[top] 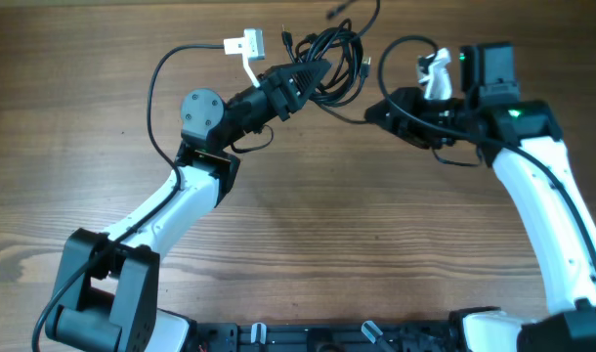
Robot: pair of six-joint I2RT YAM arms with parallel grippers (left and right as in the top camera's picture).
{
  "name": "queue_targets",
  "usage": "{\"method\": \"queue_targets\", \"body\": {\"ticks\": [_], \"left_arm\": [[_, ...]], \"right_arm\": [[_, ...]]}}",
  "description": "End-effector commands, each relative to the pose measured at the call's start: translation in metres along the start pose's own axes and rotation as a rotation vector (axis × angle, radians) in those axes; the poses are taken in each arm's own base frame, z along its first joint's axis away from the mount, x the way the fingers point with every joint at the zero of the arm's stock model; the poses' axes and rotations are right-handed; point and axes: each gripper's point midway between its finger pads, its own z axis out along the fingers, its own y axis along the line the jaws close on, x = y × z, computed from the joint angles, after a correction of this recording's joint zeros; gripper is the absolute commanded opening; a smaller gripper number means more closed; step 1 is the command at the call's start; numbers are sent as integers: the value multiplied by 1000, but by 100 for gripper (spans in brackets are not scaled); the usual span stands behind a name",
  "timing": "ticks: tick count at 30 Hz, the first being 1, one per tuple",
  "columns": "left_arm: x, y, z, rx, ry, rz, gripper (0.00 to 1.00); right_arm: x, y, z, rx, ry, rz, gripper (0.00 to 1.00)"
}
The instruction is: Untangle cables
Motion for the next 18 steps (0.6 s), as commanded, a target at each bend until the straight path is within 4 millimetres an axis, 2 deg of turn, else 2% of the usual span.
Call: {"method": "queue_targets", "body": {"ticks": [1,5,8,16,18], "left_arm": [[-26,-7,-4,-19,-70,45,4],[-19,6,-4,-68,-43,19,4],[-14,5,-2,-65,-30,13,4],[8,-7,11,-31,18,2,4],[10,-9,12,-28,25,0,4]], "right_arm": [[-11,11,-28,2,-103,-60,52],[-19,31,-46,-43,-185,-105,52],[-27,37,-47,-66,-216,-90,51],[-29,58,-9,-120,-172,-119,43],[-27,55,1,-112,-153,-105,41]]}}
